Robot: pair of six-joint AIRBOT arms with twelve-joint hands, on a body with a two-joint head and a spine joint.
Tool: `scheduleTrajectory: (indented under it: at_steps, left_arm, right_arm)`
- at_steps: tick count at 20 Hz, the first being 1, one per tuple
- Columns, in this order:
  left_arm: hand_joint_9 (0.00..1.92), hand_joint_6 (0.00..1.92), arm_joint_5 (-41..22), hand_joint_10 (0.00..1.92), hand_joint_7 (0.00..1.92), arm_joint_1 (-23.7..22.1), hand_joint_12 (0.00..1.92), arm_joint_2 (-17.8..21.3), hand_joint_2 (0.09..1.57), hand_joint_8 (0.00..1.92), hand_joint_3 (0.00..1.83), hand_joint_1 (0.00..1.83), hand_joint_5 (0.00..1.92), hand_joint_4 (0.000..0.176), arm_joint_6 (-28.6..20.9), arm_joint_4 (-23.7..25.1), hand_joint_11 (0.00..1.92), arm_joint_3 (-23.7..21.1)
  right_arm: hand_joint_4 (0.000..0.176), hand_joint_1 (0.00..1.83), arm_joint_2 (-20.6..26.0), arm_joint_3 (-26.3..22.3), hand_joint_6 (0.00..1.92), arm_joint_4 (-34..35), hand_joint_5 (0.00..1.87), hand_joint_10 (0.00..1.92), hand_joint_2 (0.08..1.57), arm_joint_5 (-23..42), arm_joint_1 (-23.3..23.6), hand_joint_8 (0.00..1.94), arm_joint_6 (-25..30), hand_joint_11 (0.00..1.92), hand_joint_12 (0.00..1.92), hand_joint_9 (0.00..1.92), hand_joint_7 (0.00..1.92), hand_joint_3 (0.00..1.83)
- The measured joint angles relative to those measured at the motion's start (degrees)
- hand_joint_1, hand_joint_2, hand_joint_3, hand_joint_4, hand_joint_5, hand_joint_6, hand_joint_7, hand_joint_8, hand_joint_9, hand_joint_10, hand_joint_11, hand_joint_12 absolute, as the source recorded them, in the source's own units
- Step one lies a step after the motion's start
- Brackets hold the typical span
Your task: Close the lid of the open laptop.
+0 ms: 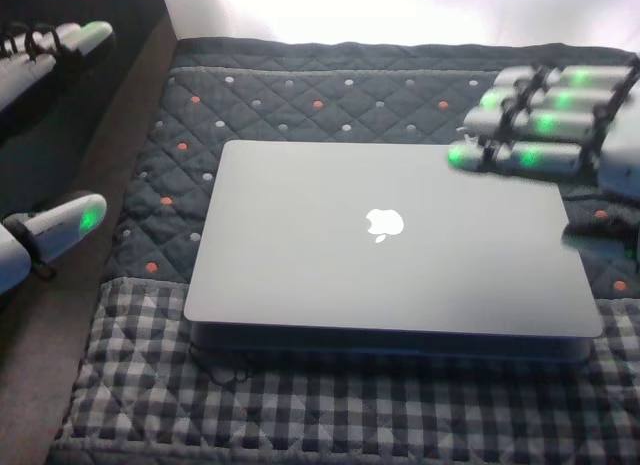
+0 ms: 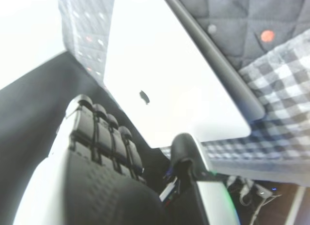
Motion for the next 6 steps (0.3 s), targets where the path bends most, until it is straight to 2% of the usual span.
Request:
scheduleTrajectory:
  at_steps: [1, 2, 3, 4, 5, 6]
  left_arm:
    - [0.06, 0.00, -0.39, 0.02, 0.00, 0.00, 0.12, 0.07, 1.29, 0.00, 0.00, 0.56, 0.00, 0.173, 0.00, 0.09, 0.00, 0.09]
    - [0.02, 0.00, -0.92, 0.01, 0.00, 0.00, 0.02, 0.07, 1.29, 0.00, 0.00, 0.54, 0.00, 0.175, 0.02, -0.11, 0.00, 0.22]
    - [0.00, 0.00, -1.27, 0.00, 0.00, 0.00, 0.00, 0.07, 1.32, 0.00, 0.00, 0.50, 0.00, 0.164, 0.04, -0.31, 0.00, 0.22]
    - [0.00, 0.00, -1.70, 0.00, 0.00, 0.00, 0.00, 0.07, 1.34, 0.00, 0.00, 0.43, 0.00, 0.142, 0.02, -0.46, 0.00, 0.26]
    - [0.00, 0.00, -1.90, 0.00, 0.00, -0.22, 0.00, 0.07, 1.34, 0.00, 0.00, 0.38, 0.00, 0.126, 0.04, -0.35, 0.00, 0.50]
    - [0.00, 0.00, -2.16, 0.00, 0.00, -0.55, 0.00, 0.07, 1.31, 0.00, 0.00, 0.35, 0.00, 0.146, 0.02, -0.52, 0.00, 0.57]
  right_arm:
    - [0.129, 0.44, 0.61, -0.31, 0.00, 2.43, 0.00, 0.00, 1.39, 0.98, 0.00, 0.00, -2.45, 0.00, 0.00, 0.00, 0.00, 0.00]
    - [0.122, 0.41, 0.85, -0.28, 0.00, 3.56, 0.00, 0.00, 1.38, 1.99, -0.02, 0.00, -2.51, 0.01, 0.01, 0.00, 0.00, 0.00]
    - [0.119, 0.42, 0.94, -0.28, 0.00, 3.91, 0.00, 0.00, 1.37, 2.49, -0.02, 0.00, -2.56, 0.01, 0.01, 0.00, 0.00, 0.00]
    - [0.097, 0.41, 1.01, -0.28, 0.00, 4.55, 0.00, 0.00, 1.36, 3.39, -0.02, 0.00, -2.60, 0.00, 0.01, 0.00, 0.00, 0.00]
    - [0.103, 0.41, 1.01, -0.20, 0.00, 5.33, 0.00, 0.00, 1.35, 4.13, -0.02, 0.00, -2.60, 0.00, 0.00, 0.00, 0.00, 0.00]
    - [0.091, 0.42, 1.05, -0.11, 0.00, 6.58, 0.00, 0.00, 1.33, 5.64, -0.83, 0.00, -2.67, 0.00, 0.00, 0.00, 0.00, 0.00]
